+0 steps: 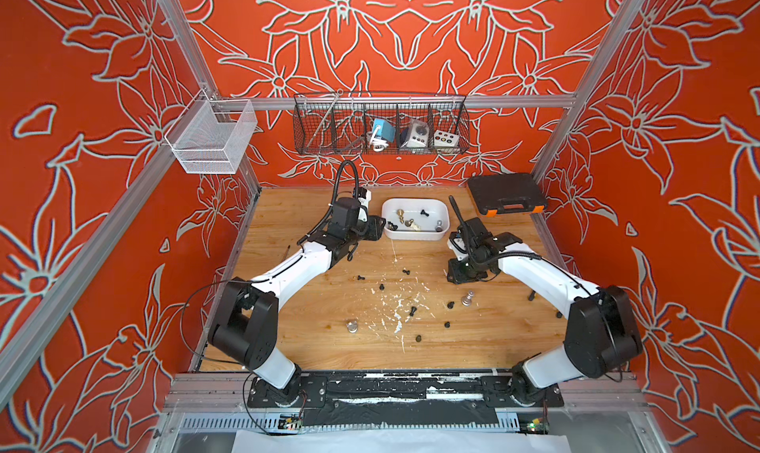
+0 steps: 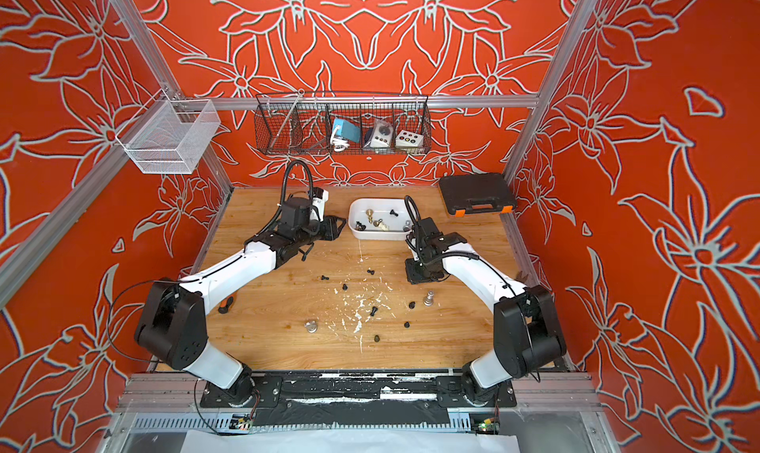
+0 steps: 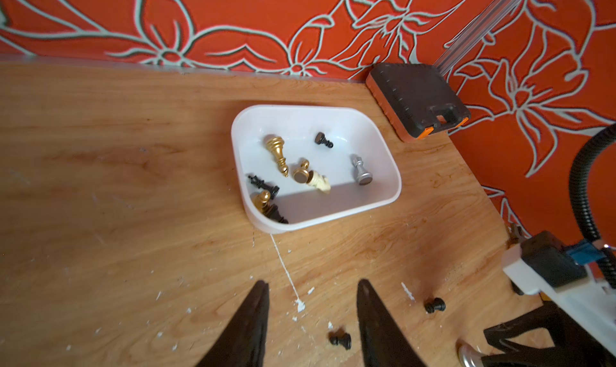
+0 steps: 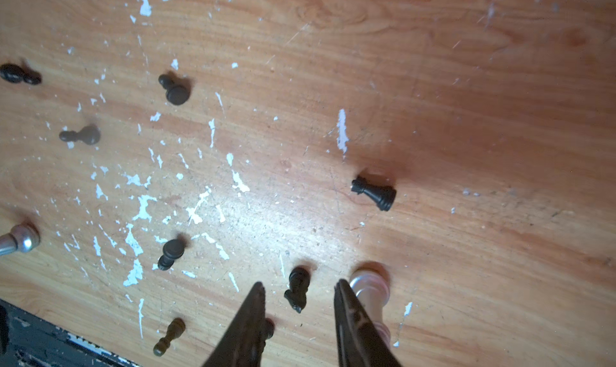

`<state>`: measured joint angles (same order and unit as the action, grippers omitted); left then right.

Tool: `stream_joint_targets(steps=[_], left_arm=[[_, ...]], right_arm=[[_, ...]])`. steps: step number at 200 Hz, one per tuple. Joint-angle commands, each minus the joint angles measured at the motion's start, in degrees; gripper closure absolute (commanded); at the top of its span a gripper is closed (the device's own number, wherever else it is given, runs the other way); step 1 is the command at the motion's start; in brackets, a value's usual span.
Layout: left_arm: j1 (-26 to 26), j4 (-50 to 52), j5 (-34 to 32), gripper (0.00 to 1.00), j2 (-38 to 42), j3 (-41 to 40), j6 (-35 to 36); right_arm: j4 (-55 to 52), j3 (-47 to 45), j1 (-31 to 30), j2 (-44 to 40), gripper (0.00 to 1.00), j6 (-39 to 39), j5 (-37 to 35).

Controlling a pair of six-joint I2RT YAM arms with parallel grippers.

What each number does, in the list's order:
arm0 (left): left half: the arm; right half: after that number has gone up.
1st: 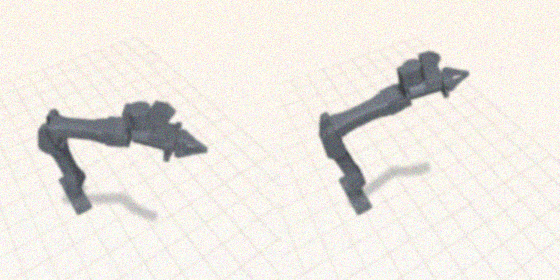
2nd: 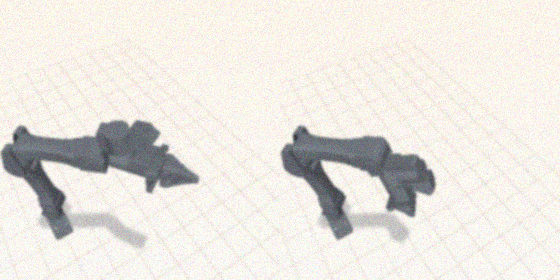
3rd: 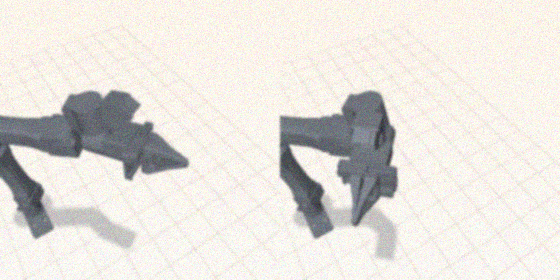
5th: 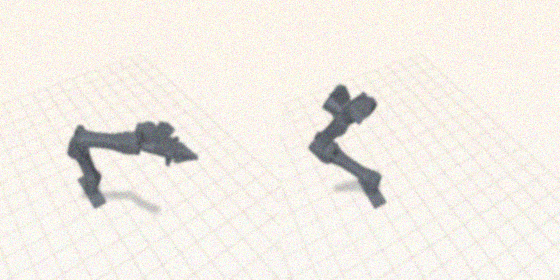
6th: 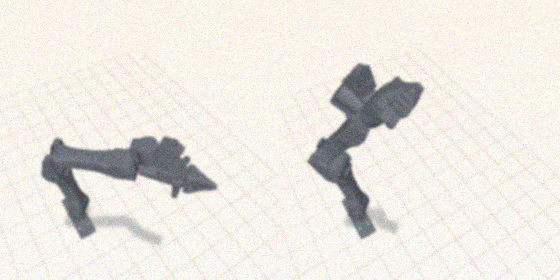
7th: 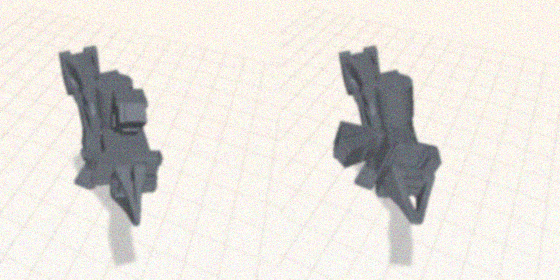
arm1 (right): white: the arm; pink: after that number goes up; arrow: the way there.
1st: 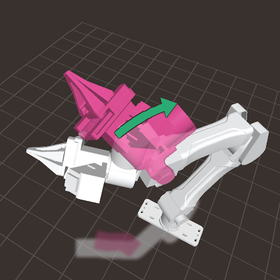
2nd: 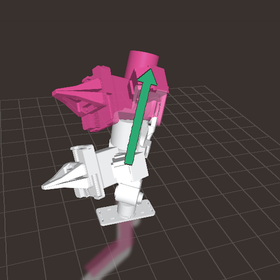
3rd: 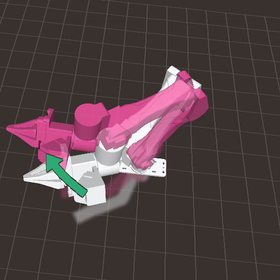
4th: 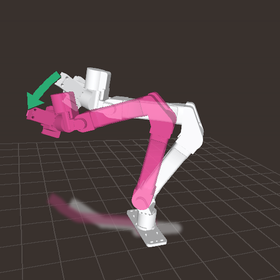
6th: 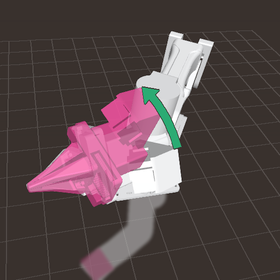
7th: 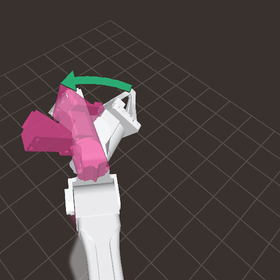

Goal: Put the chess pieces into the storage box
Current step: Pick up the chess piece at the center of the board.

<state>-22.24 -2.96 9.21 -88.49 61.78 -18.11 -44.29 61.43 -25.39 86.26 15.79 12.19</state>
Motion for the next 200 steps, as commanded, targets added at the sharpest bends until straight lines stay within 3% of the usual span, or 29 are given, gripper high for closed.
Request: stream_joint_targets(steps=[1, 31, 99, 200], left_arm=[[-0.2, -2.9, -0.9, 0.56, 3.7, -4.4, -2.0], [-0.3, -5.4, -0.6, 0.56, 7.6, -10.9, -3.9], [-0.3, -5.4, 0.4, 0.56, 11.4, -17.6, -5.7], [-0.3, -5.0, 1.6, 0.56, 11.9, -19.3, -6.1]], right_arm=[[-2.1, -1.7, -2.3, 0.8, 0.63, 1.4, -1.9], [-2.0, -3.1, -4.9, 1.2, 0.64, 4.1, -3.7], [-2.7, -5.3, -6.8, 2.2, 0.64, 5.5, -4.8], [-2.9, -5.4, -8.0, 5.1, 0.64, 7.4, -9.1]])
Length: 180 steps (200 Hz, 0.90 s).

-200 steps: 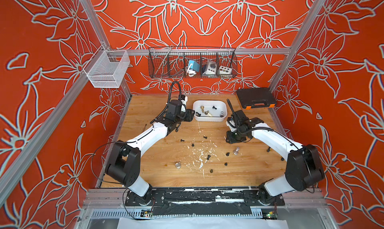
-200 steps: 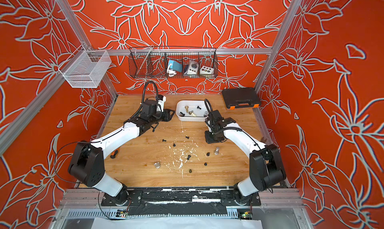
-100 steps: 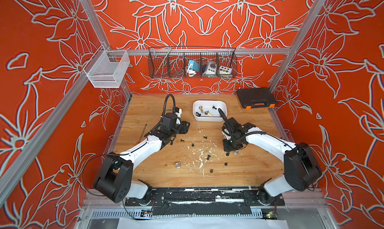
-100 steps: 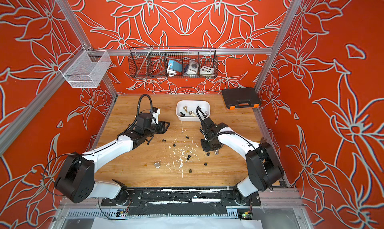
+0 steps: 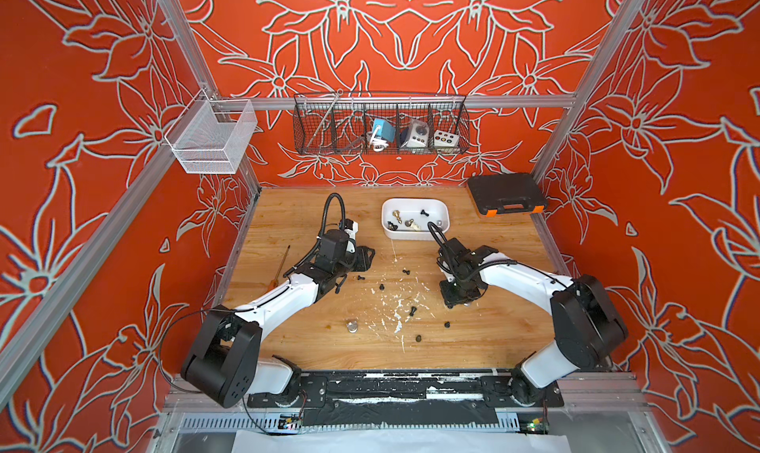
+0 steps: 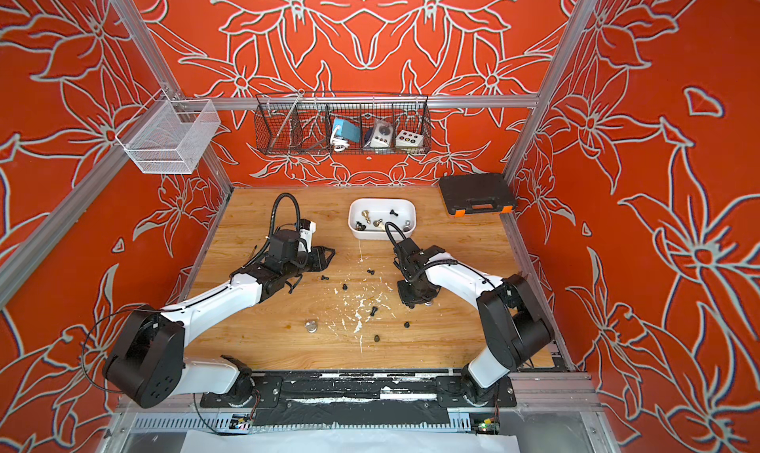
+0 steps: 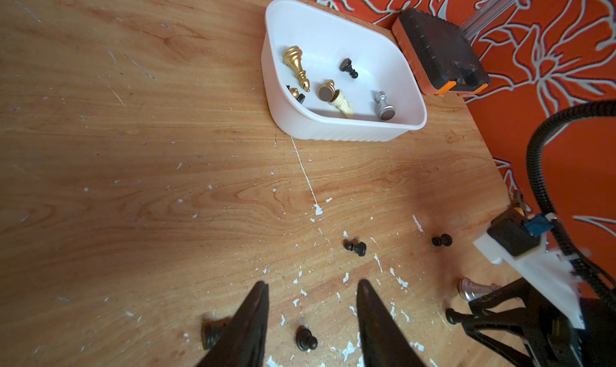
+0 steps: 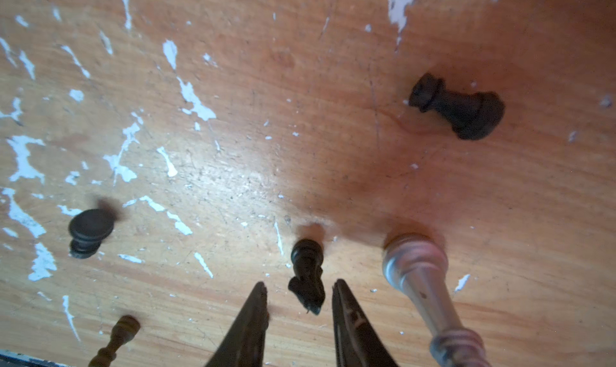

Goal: Put the chess pieces into the storage box
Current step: Pick up the chess piece at the center of the board.

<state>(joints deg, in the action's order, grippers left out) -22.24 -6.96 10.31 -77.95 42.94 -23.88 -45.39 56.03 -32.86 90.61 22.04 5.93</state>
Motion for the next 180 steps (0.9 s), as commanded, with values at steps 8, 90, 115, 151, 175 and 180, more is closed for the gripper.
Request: stream_joint_targets(steps=[8, 90, 115, 151, 175, 180], left_arm=[[-0.3, -1.0, 0.5, 0.56, 1.3, -0.6, -0.5], [-0.3, 0.1, 0.6, 0.56, 1.0, -0.8, -0.6], [-0.3, 0.2, 0.5, 0.56, 1.2, -1.1, -0.9], [-0.4, 0.2, 0.5, 0.56, 1.3, -1.0, -1.1], [-0.5, 0.2, 0.5, 0.56, 1.2, -1.1, -1.1], [-0.5, 0.2, 0.5, 0.56, 1.2, -1.0, -1.1]], right_arm=[[-1.7, 0.0, -0.5, 0.9, 0.64, 1.2, -2.9], [0.4, 0.4, -0.8, 3.3, 0.68, 0.8, -2.4], [0.8, 0.6, -0.8, 4.1, 0.71, 0.8, -2.2], [1.1, 0.4, -0.9, 4.4, 0.76, 0.7, -2.1], [1.3, 0.1, -0.9, 4.3, 0.8, 0.7, -2.1], [1.3, 0.0, -1.0, 4.3, 0.81, 0.7, -2.1]])
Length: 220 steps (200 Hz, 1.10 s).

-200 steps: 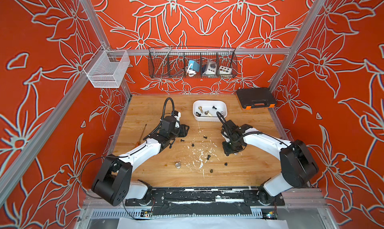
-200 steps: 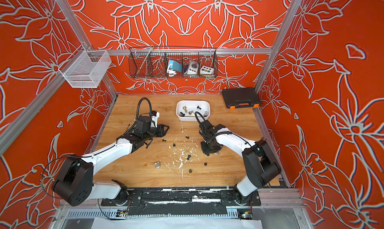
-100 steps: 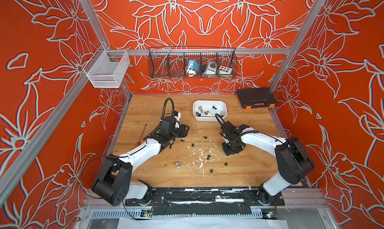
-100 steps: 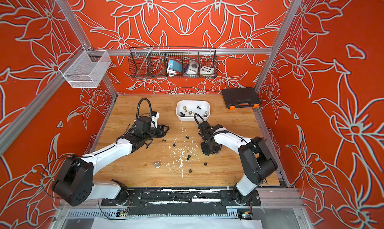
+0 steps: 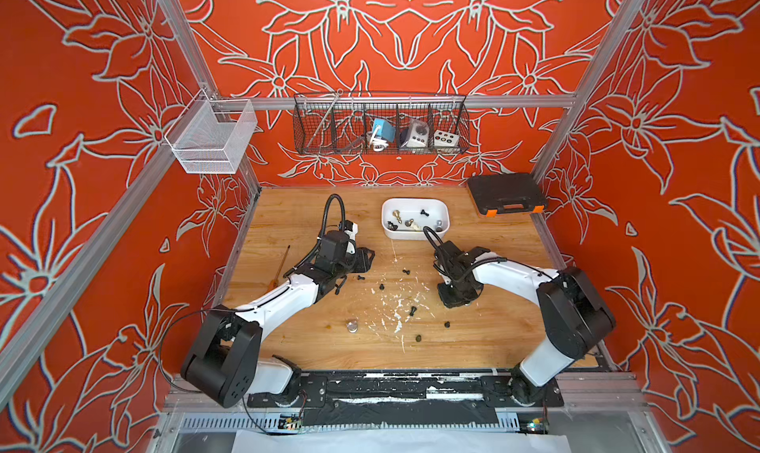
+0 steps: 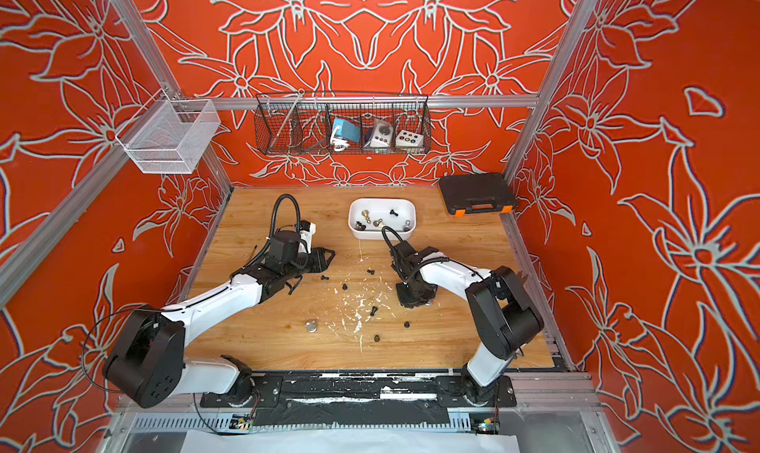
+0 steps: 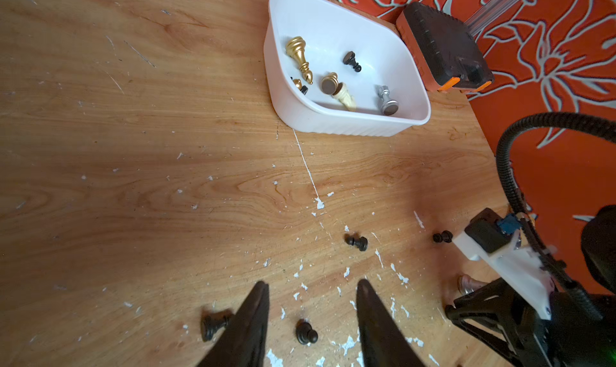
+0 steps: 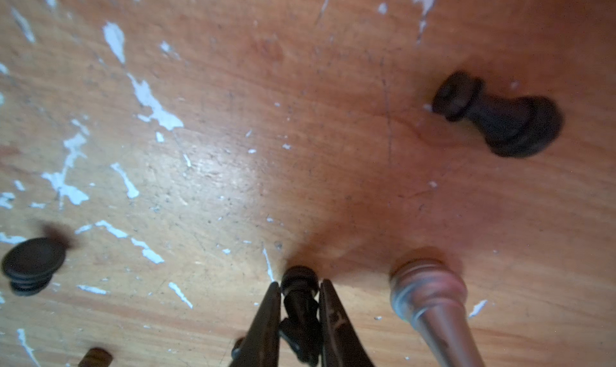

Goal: Put the chess pieces into the storage box
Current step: Pick up the chess piece at the center of the board.

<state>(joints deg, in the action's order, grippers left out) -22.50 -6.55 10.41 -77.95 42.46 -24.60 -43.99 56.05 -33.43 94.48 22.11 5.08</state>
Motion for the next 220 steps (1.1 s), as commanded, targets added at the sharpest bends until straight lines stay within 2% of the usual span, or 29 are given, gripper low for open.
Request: stream_joint_targets(steps=[1, 72, 129, 173, 220], left_arm=[[-0.3, -0.2, 0.4, 0.56, 1.2, -0.5, -0.4], [-0.5, 0.2, 0.1, 0.56, 1.4, -0.7, -0.4], [-0.5, 0.9, 0.2, 0.56, 1.7, -0.1, -0.1], [-0.5, 1.9, 0.3, 0.56, 2.5, 0.1, 0.4], [-0.5, 3.5, -0.2, 0.57, 3.7, 0.5, 1.2]], right_arm=[[-0.1, 0.0, -0.5, 0.4, 0.81, 0.7, -1.3], [-0.8, 1.4, -0.4, -1.0, 0.85, 0.7, -0.3], [-2.0, 9.6, -0.4, -1.6, 0.85, -0.6, 1.3], [-0.6, 23.7, 0.1, 5.0, 0.85, -2.4, 2.1], [-1.7, 47.4, 1.4, 20.4, 0.85, -5.2, 1.9]])
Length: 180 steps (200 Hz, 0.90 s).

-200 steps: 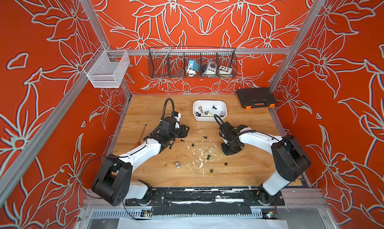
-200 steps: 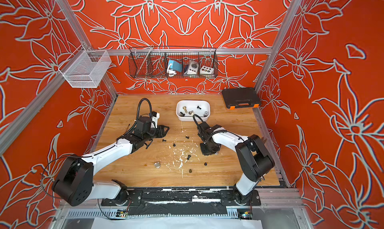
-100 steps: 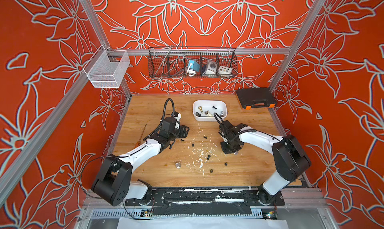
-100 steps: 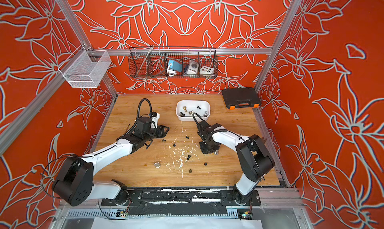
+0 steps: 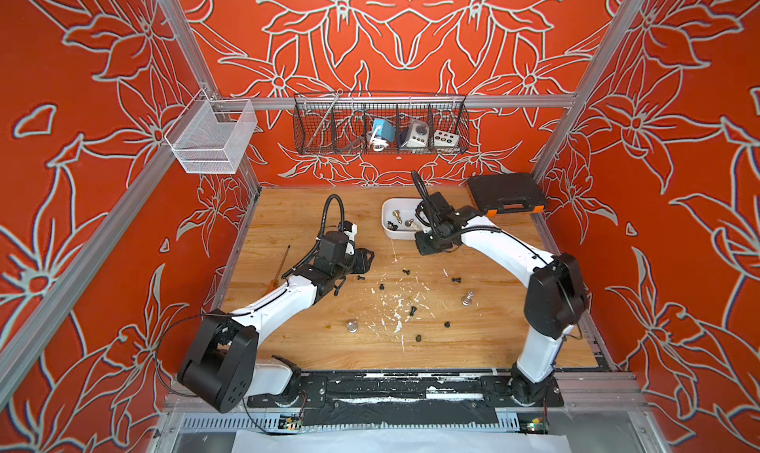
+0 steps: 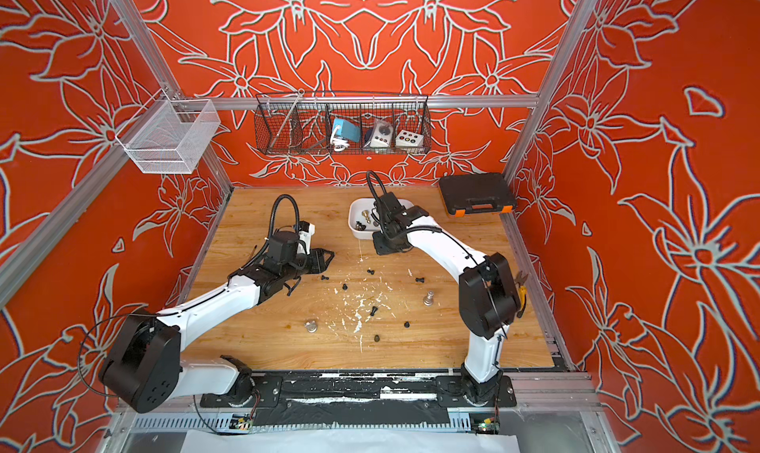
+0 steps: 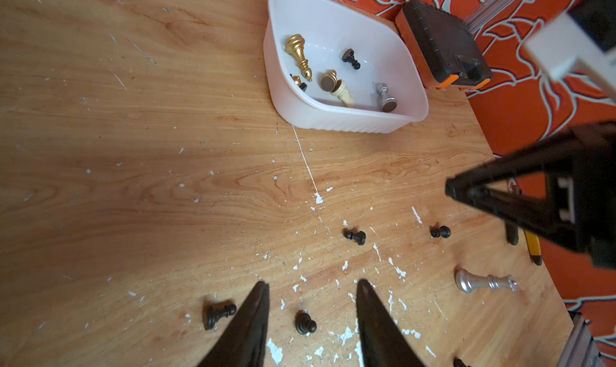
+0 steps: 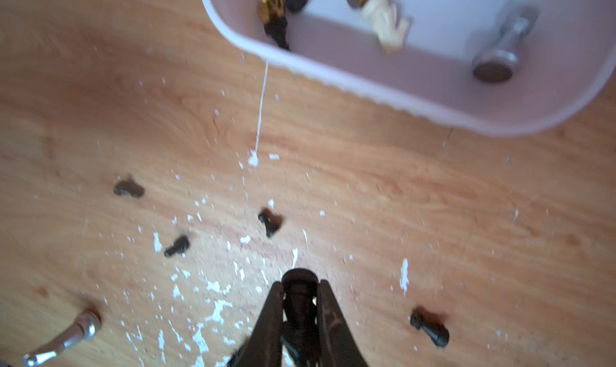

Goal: Put the chess pieces into the storage box
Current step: Pick up the chess piece at the center of the board, then place the chess piece in the storage box.

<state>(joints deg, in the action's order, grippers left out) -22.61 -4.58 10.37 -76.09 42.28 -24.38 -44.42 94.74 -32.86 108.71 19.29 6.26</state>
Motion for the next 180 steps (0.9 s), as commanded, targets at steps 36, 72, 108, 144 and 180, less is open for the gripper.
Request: stream_joint_targets(steps=[36, 72, 108, 144, 180], left_arm=[[-0.4, 2.1, -0.5, 0.56, 3.1, -0.1, 1.2], [-0.4, 2.4, -0.5, 0.56, 3.8, -0.9, 1.3], [-0.4, 2.2, -0.5, 0.56, 4.8, -2.2, 0.5], [-0.4, 2.6, -0.7, 0.56, 6.3, -3.2, 0.0], [-0.4, 3.1, -1.0, 0.56, 7.4, -4.0, -0.2]], right_arm=[[-1.9, 22.6, 2.8, 17.6, 0.85, -2.4, -1.6], [3.2, 25.9, 5.5, 22.8, 0.85, 1.1, -2.3], [10.0, 24.7, 7.6, 25.3, 0.85, 2.8, -1.6], [11.2, 28.1, 8.8, 28.8, 0.85, 2.2, 0.4], [11.3, 30.3, 9.2, 30.9, 0.8, 2.8, 2.8]])
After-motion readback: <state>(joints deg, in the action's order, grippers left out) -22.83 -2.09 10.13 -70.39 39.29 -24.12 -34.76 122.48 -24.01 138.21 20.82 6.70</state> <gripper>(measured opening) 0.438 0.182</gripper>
